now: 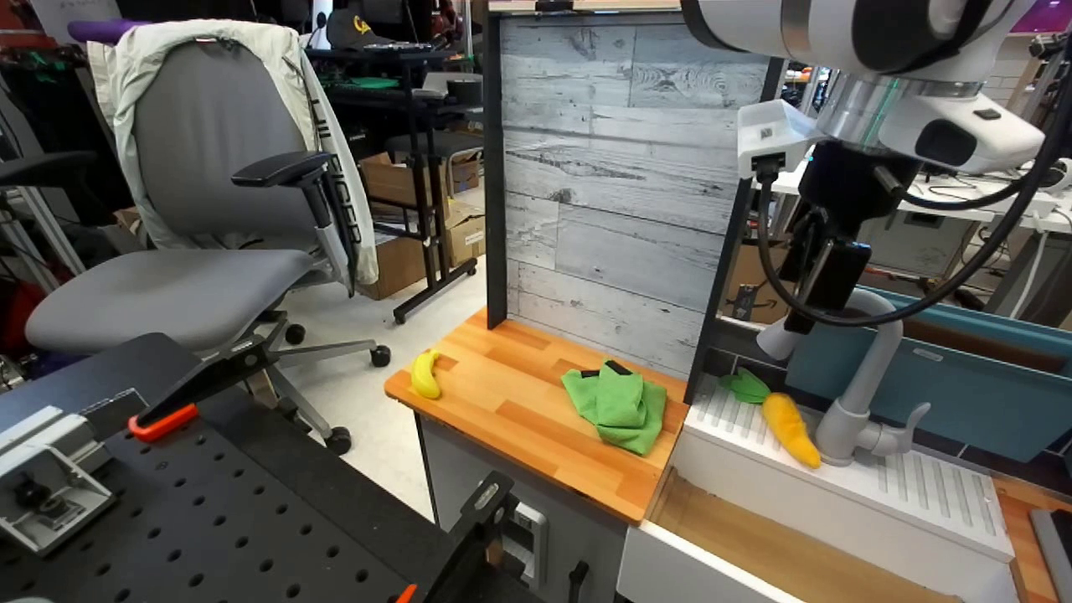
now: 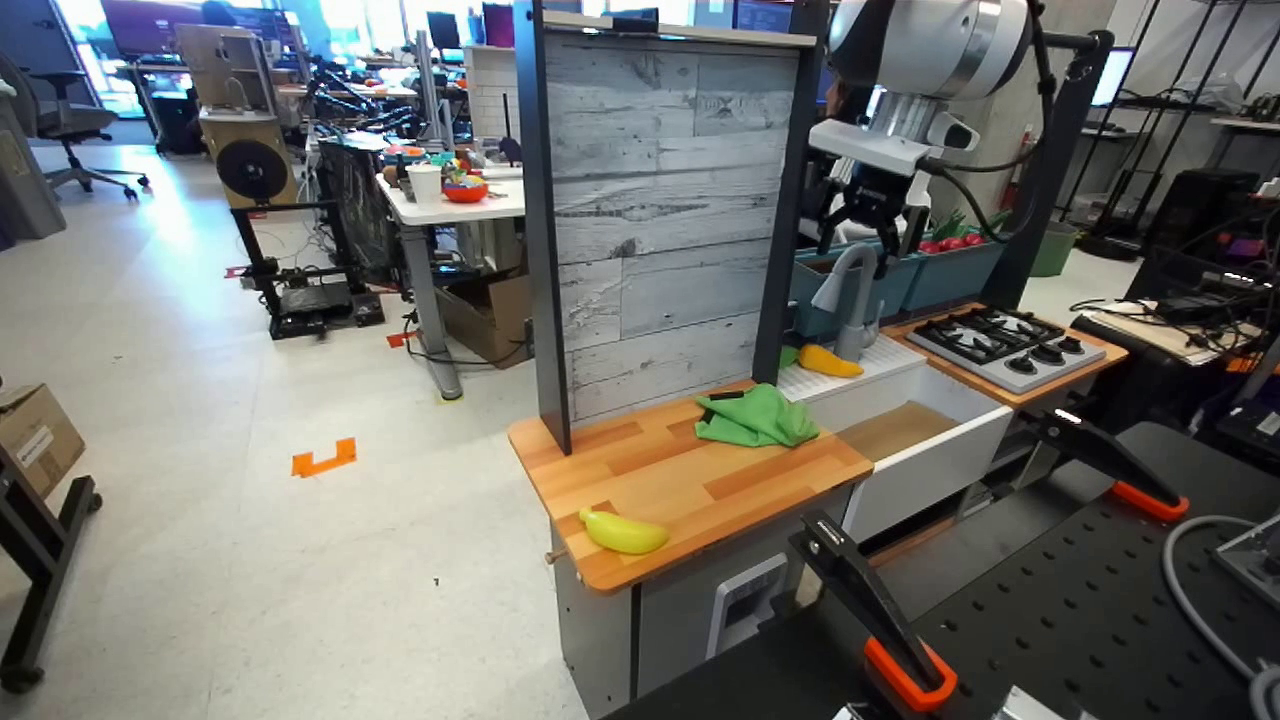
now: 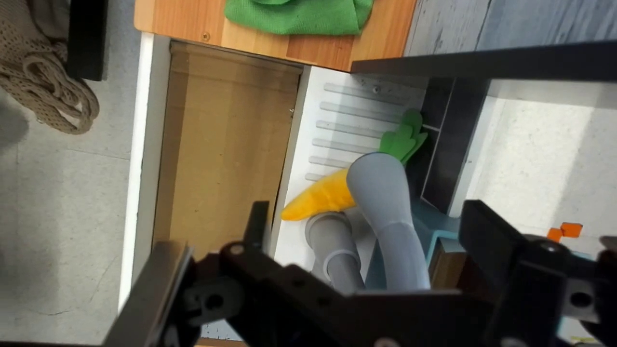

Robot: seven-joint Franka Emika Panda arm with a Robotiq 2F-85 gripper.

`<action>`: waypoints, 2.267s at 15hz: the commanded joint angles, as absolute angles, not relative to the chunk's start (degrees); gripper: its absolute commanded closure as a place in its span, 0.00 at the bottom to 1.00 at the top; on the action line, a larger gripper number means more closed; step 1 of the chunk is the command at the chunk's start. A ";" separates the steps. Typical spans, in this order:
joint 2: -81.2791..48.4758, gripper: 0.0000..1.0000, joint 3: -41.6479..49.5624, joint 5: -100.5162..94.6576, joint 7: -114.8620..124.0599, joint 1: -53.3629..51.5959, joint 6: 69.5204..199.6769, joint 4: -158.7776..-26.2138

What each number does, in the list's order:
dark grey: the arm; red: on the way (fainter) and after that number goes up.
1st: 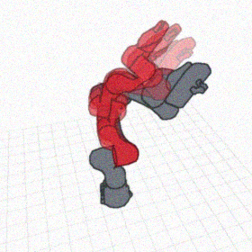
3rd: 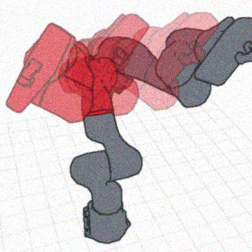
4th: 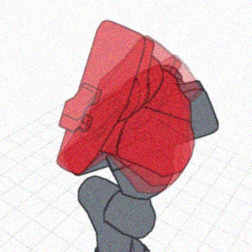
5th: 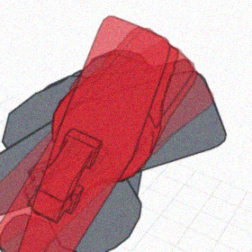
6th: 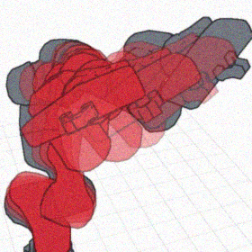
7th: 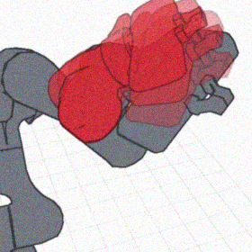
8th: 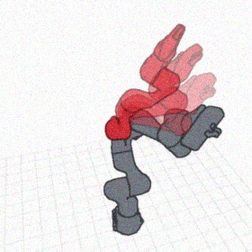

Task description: Move the faucet of the sink very slightly to the right.

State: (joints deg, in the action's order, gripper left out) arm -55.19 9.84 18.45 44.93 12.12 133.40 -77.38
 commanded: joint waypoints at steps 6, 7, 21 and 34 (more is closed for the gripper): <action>-63.11 0.42 12.56 14.90 52.60 10.74 134.22 -67.98; -63.42 0.49 12.64 14.45 52.52 10.70 134.25 -67.72; -62.46 0.93 11.90 6.92 40.28 9.93 140.57 -73.44; -63.54 0.93 8.63 11.74 23.42 13.66 145.36 -74.16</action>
